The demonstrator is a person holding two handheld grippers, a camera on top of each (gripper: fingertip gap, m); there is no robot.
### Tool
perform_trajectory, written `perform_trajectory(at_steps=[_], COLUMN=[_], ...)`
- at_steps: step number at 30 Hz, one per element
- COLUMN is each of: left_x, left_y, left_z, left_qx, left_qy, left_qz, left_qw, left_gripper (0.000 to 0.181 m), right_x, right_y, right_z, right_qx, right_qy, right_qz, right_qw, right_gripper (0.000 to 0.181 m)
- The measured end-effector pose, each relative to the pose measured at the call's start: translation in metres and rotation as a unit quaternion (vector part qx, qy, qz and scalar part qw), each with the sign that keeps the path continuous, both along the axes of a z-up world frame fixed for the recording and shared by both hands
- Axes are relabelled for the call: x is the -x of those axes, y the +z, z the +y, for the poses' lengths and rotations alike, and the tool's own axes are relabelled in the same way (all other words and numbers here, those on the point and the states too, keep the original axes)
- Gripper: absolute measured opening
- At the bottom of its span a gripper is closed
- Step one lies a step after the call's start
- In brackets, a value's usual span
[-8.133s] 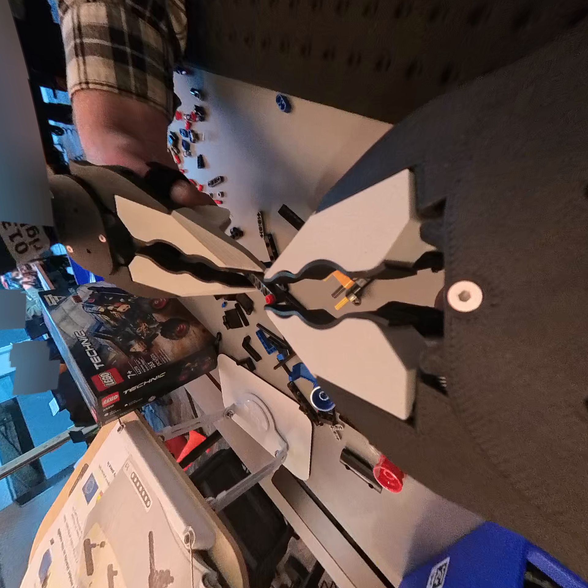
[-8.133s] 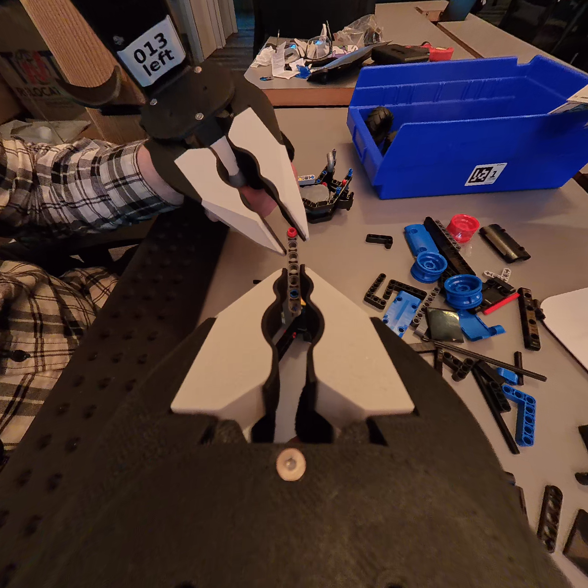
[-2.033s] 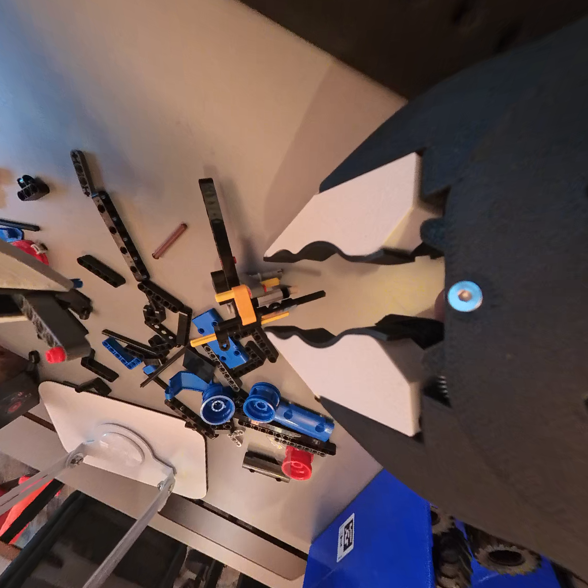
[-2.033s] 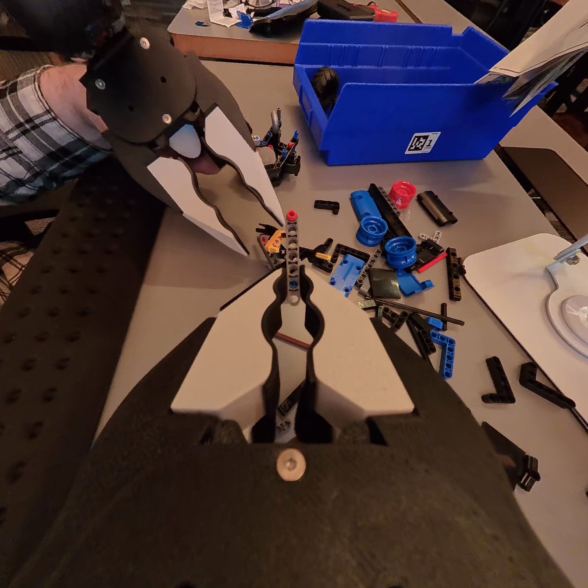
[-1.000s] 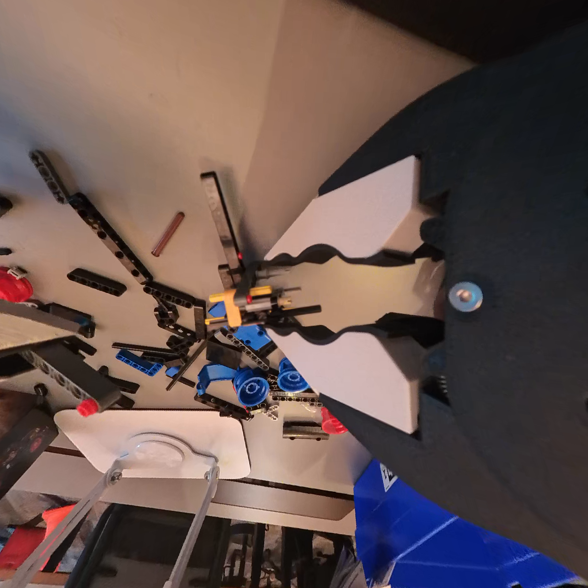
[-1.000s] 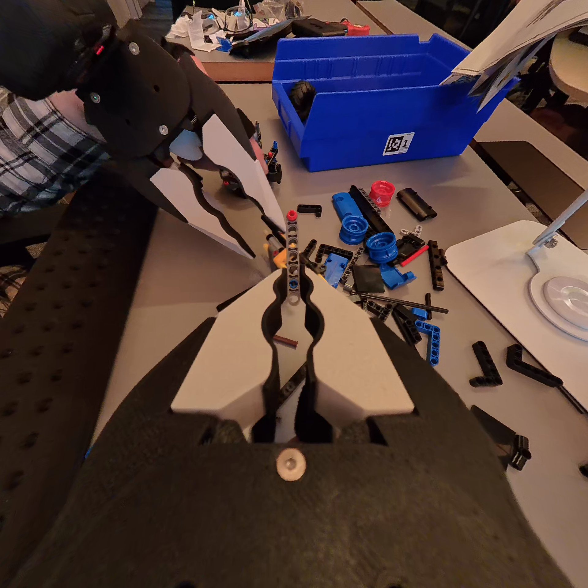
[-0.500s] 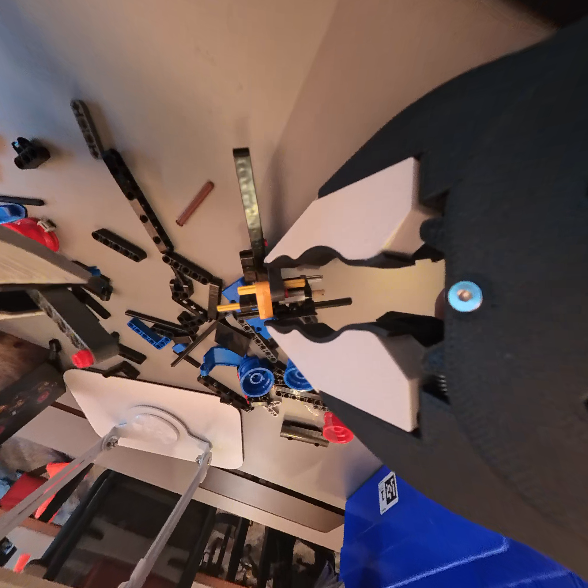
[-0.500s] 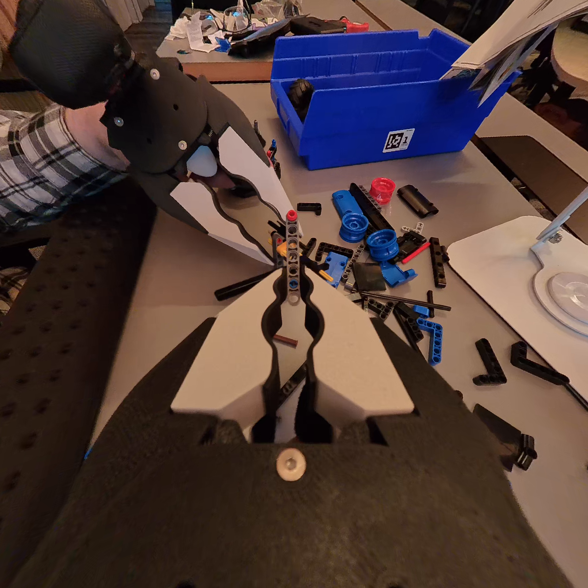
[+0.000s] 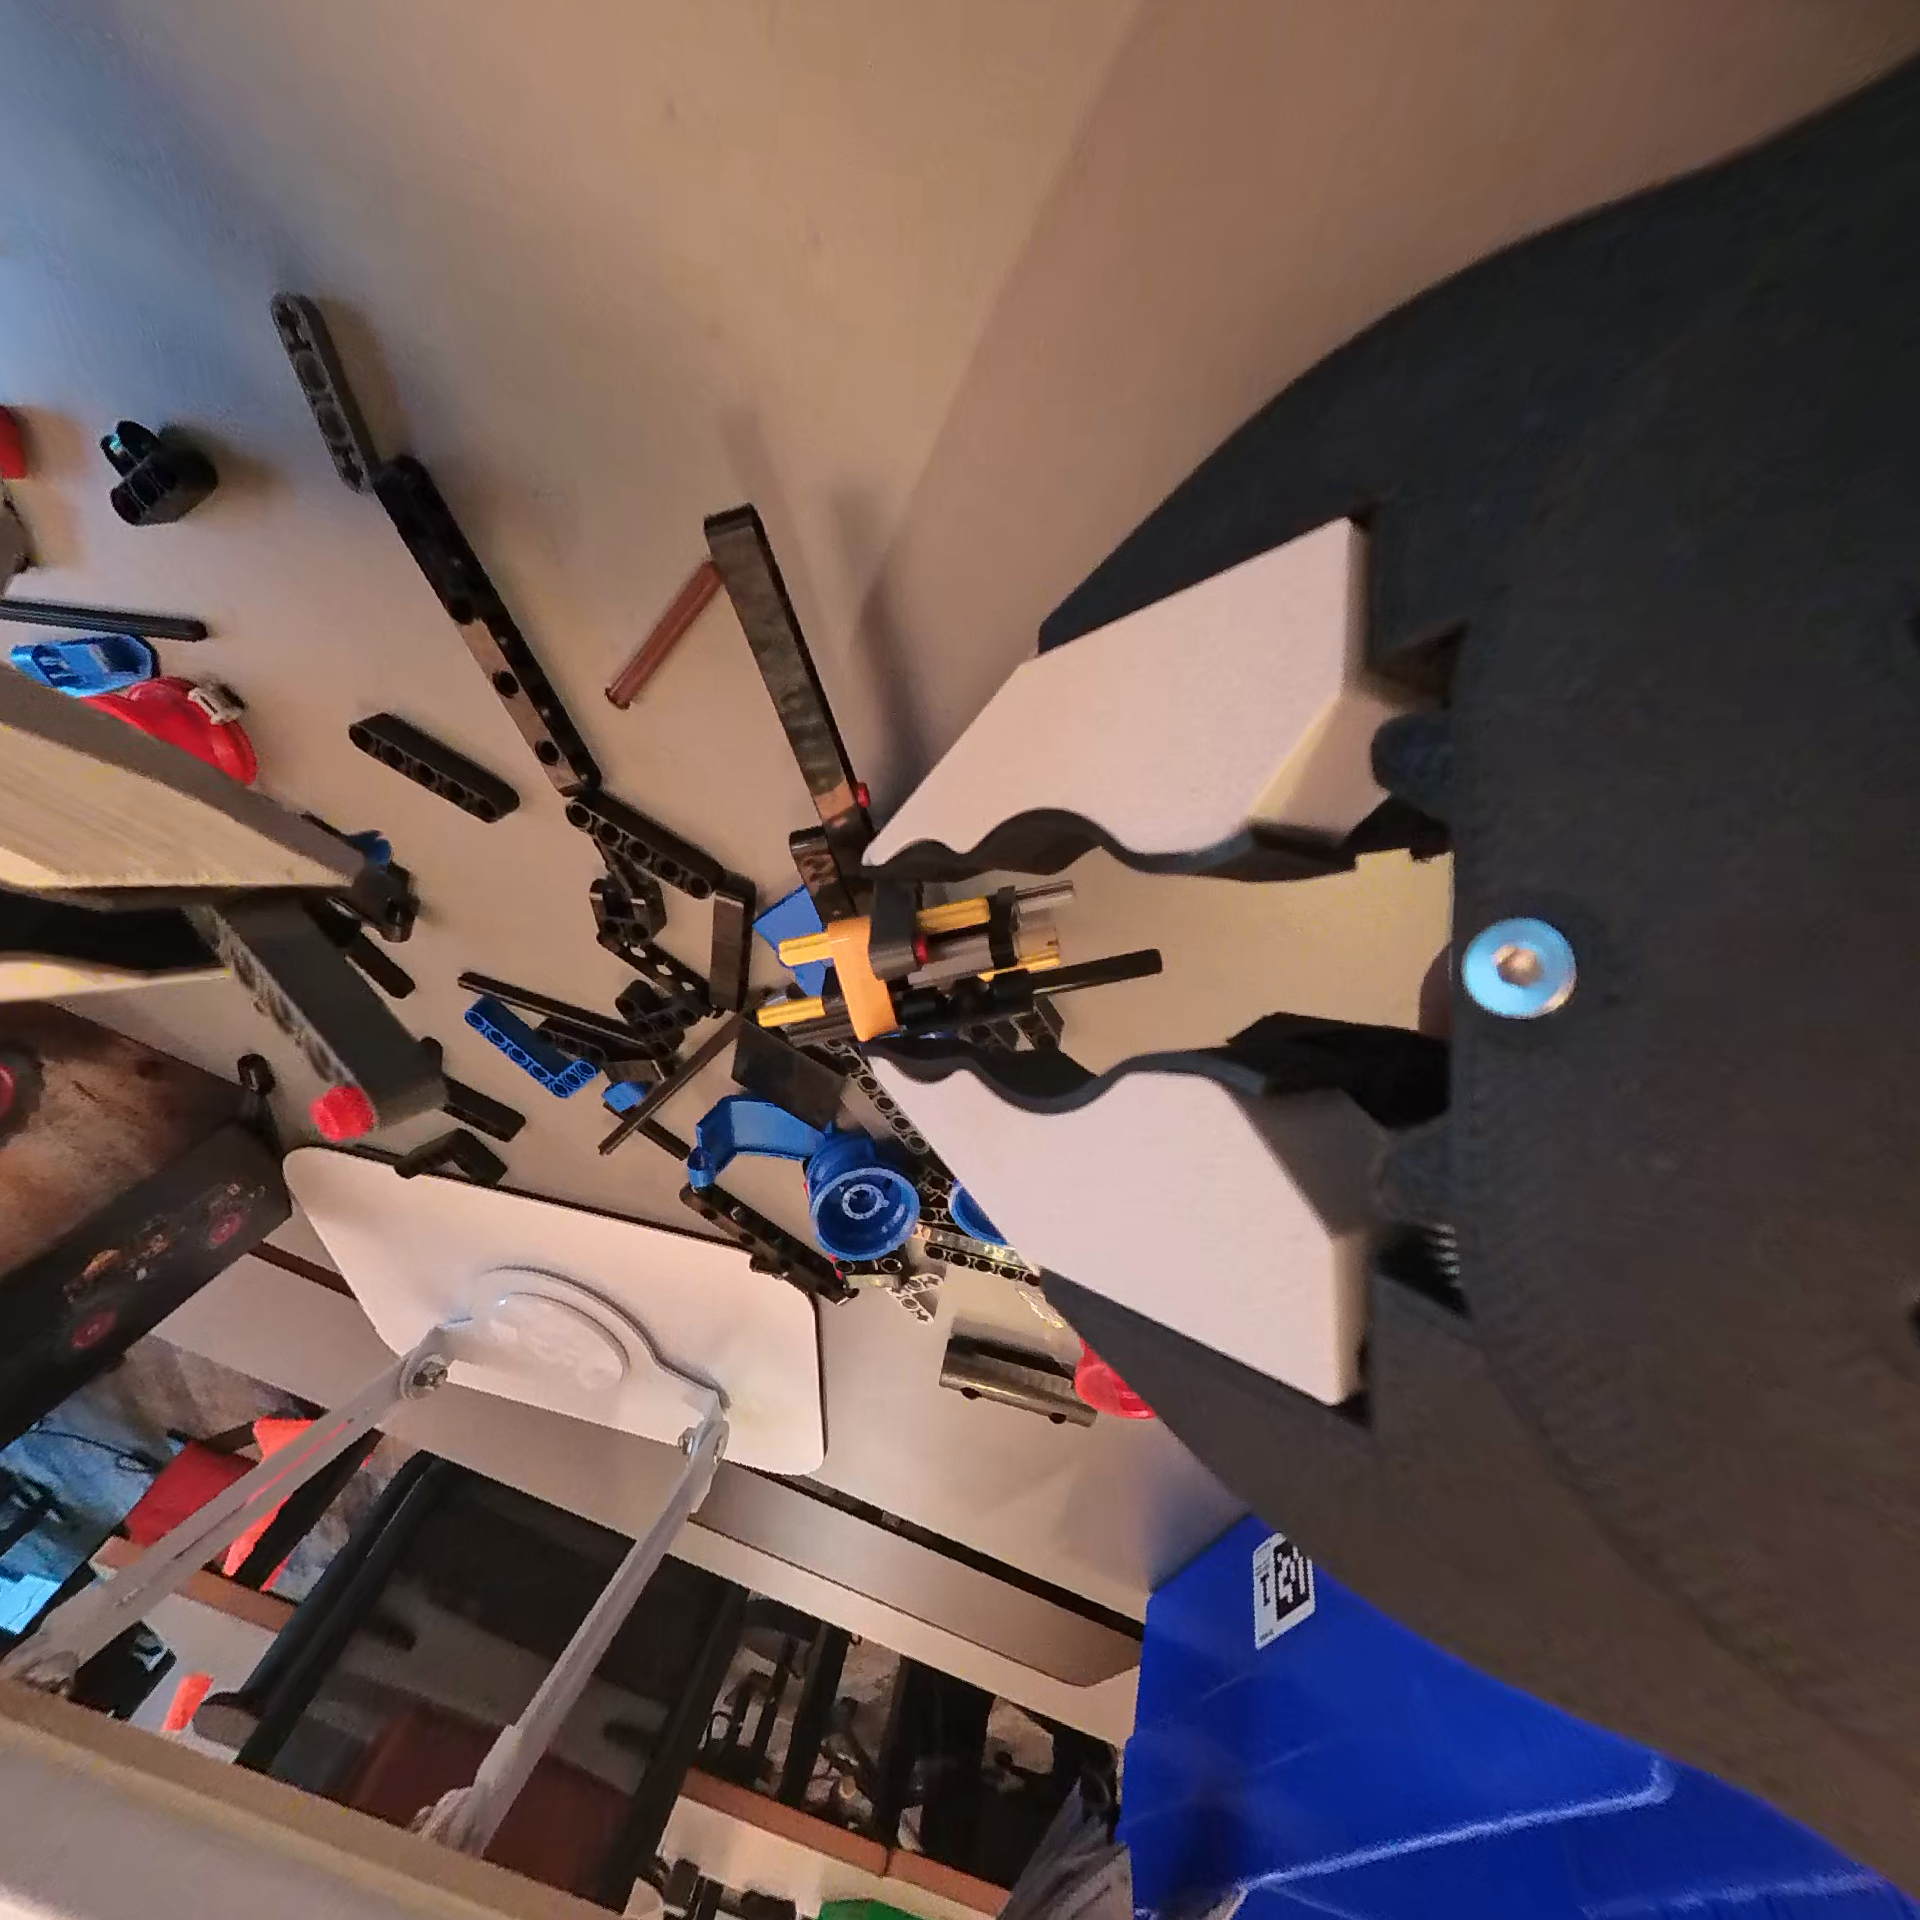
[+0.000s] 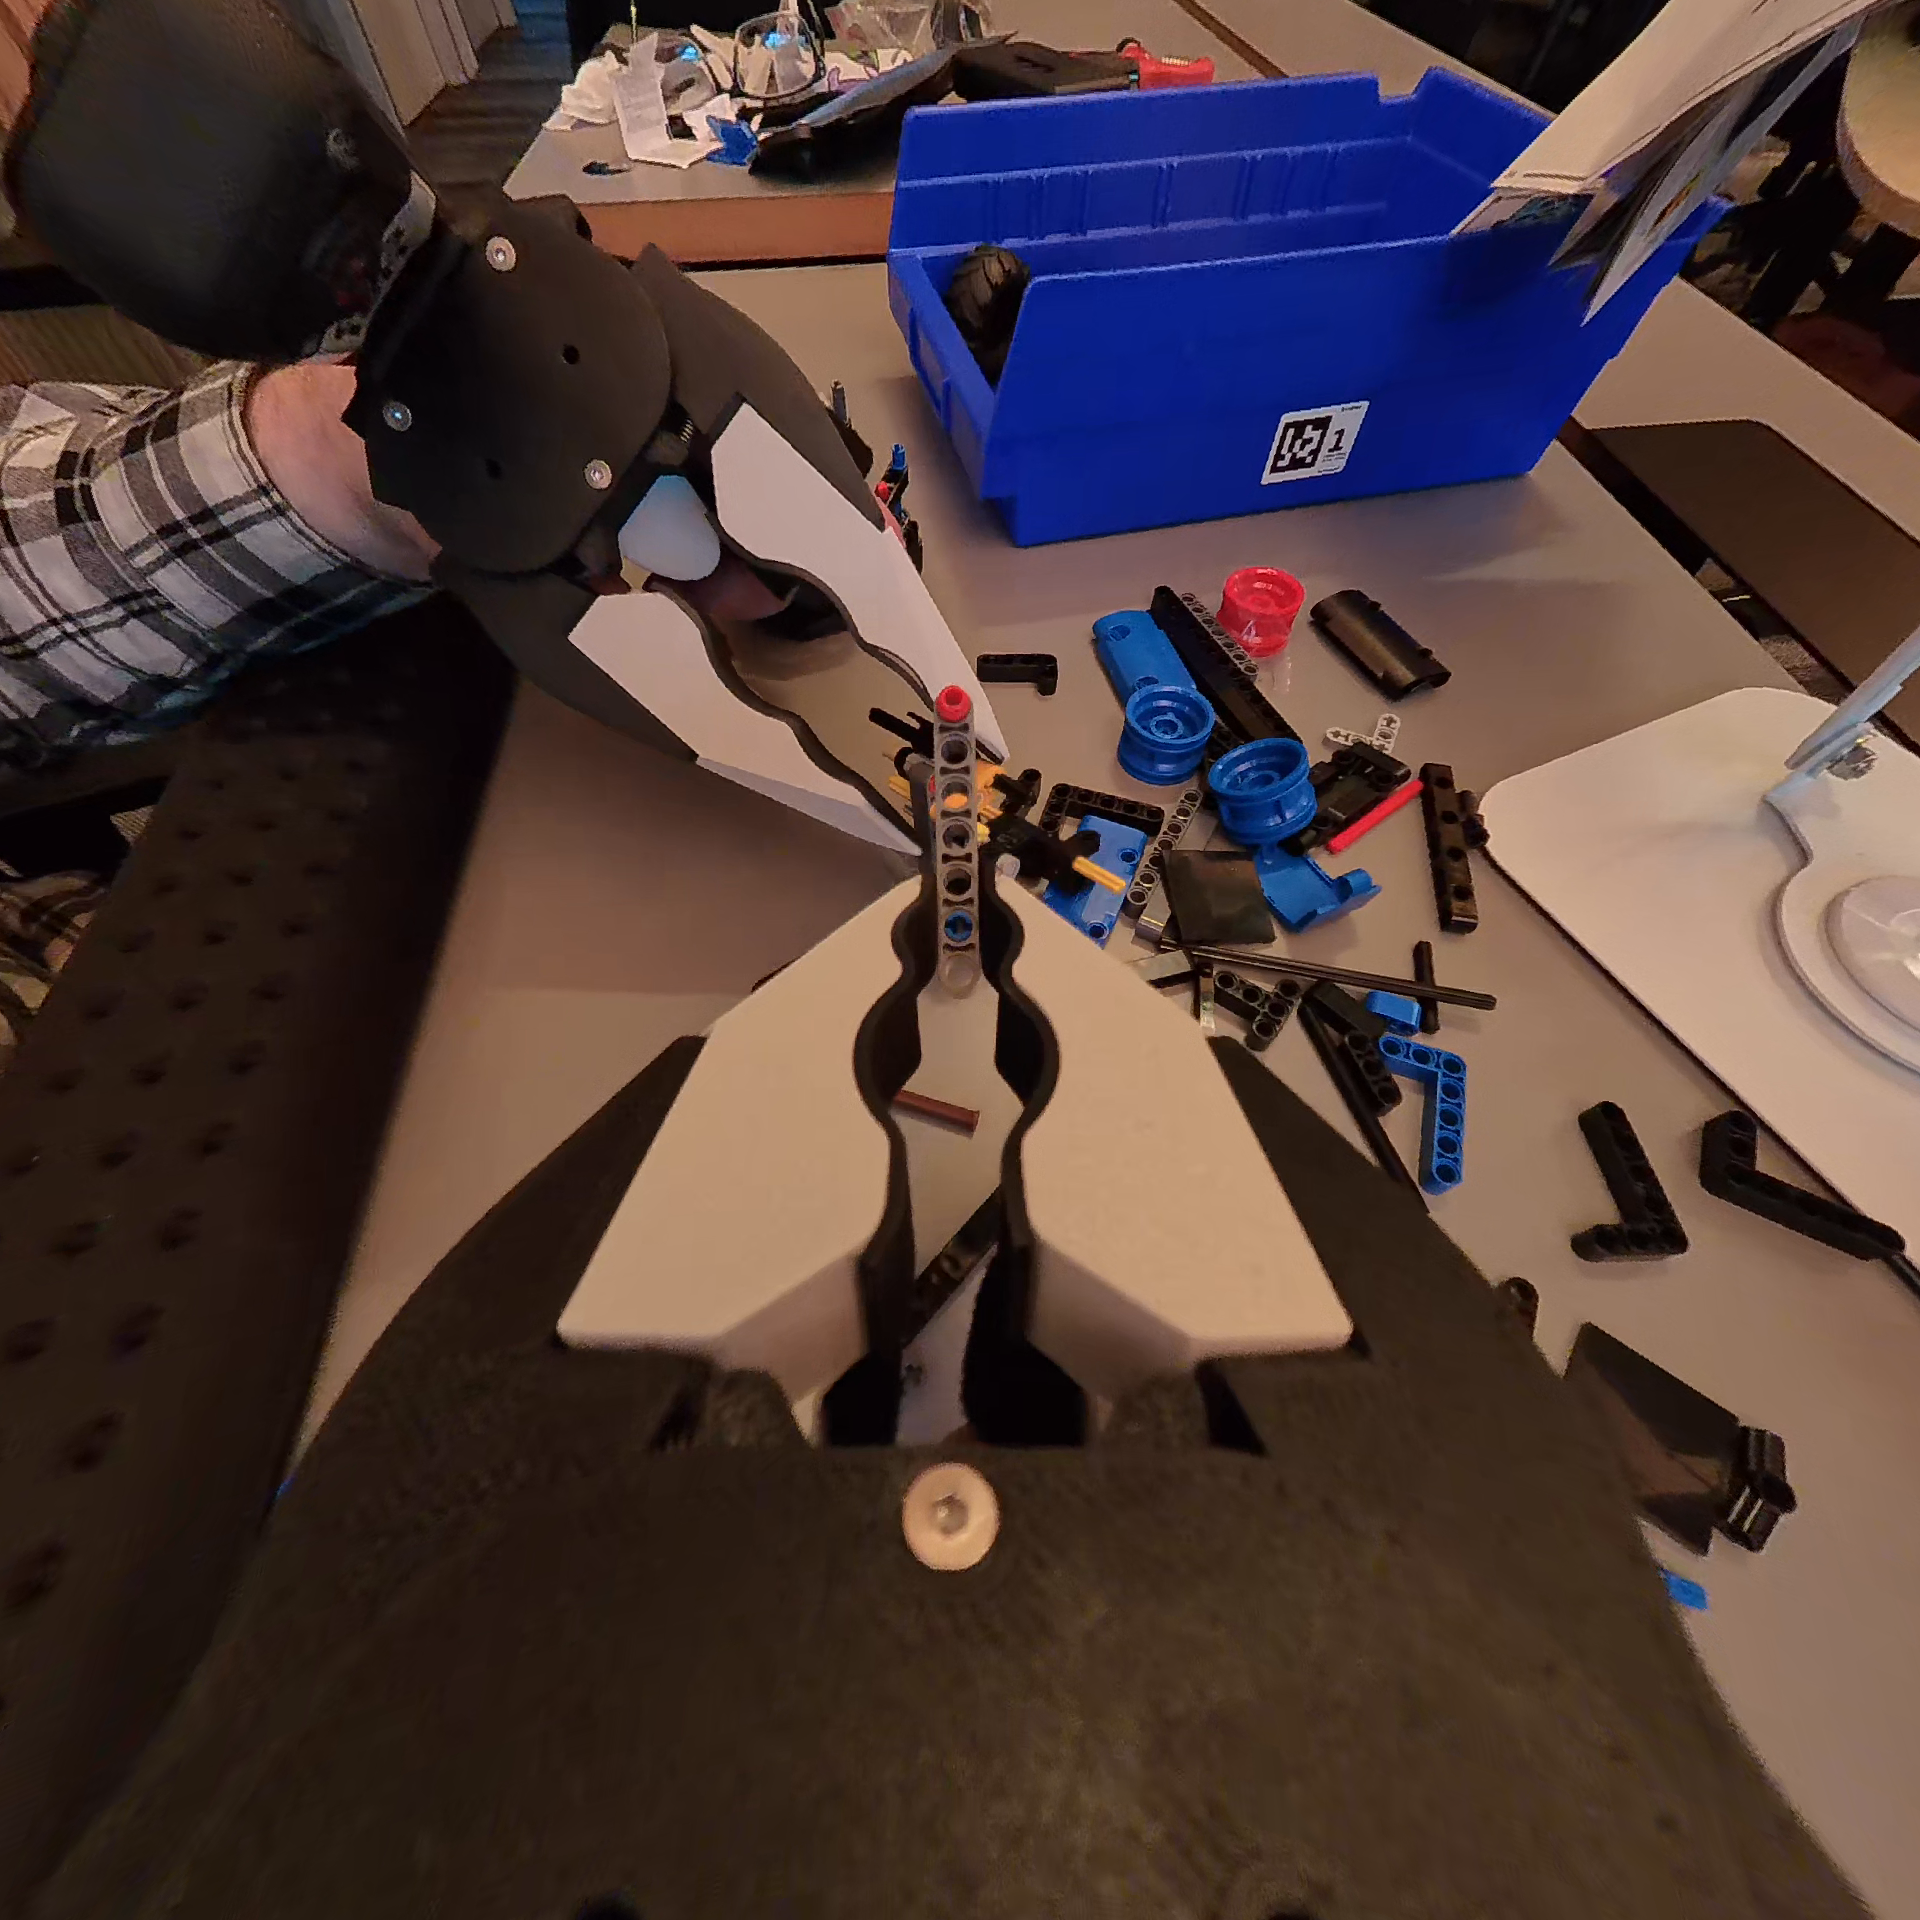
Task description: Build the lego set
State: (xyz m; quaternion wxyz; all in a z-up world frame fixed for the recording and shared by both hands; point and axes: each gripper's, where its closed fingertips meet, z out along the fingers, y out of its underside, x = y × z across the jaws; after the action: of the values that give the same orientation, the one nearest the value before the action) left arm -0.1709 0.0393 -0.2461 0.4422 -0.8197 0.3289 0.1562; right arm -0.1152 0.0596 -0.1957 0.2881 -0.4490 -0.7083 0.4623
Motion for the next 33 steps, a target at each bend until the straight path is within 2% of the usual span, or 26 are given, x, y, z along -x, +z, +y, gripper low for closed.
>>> perform_trajectory(at_steps=[11,15,24,29,30,33], left_x=[0.0,0.005,0.016,0.015,0.015,0.015], left_y=[0.001,0.002,0.0,-0.001,-0.003,-0.003], left_z=[-0.001,-0.003,-0.01,-0.011,-0.011,-0.011], left_qx=[-0.004,-0.001,0.021,0.033,0.036,0.035], left_qy=[-0.008,0.007,0.033,0.038,0.037,0.036], left_qz=[-0.011,-0.014,-0.03,-0.054,-0.053,-0.037], left_qw=[1.0,1.0,0.999,0.997,0.997,0.998], left_gripper=[0.026,0.038,0.042,0.031,0.026,0.024], right_x=[0.0,0.0,-0.001,-0.001,0.0,-0.001], right_y=[-0.001,0.0,-0.001,-0.002,-0.003,-0.003], right_z=[0.001,0.001,0.002,0.003,0.003,0.004], right_qx=[0.004,0.005,0.007,0.008,0.008,0.008], right_qy=[0.0,-0.001,-0.002,-0.002,-0.002,-0.003], right_qz=[-0.001,0.0,-0.003,-0.005,-0.006,-0.006], right_qw=[1.0,1.0,1.0,1.0,1.0,1.0], right_gripper=[0.004,0.004,0.004,0.004,0.004,0.004])
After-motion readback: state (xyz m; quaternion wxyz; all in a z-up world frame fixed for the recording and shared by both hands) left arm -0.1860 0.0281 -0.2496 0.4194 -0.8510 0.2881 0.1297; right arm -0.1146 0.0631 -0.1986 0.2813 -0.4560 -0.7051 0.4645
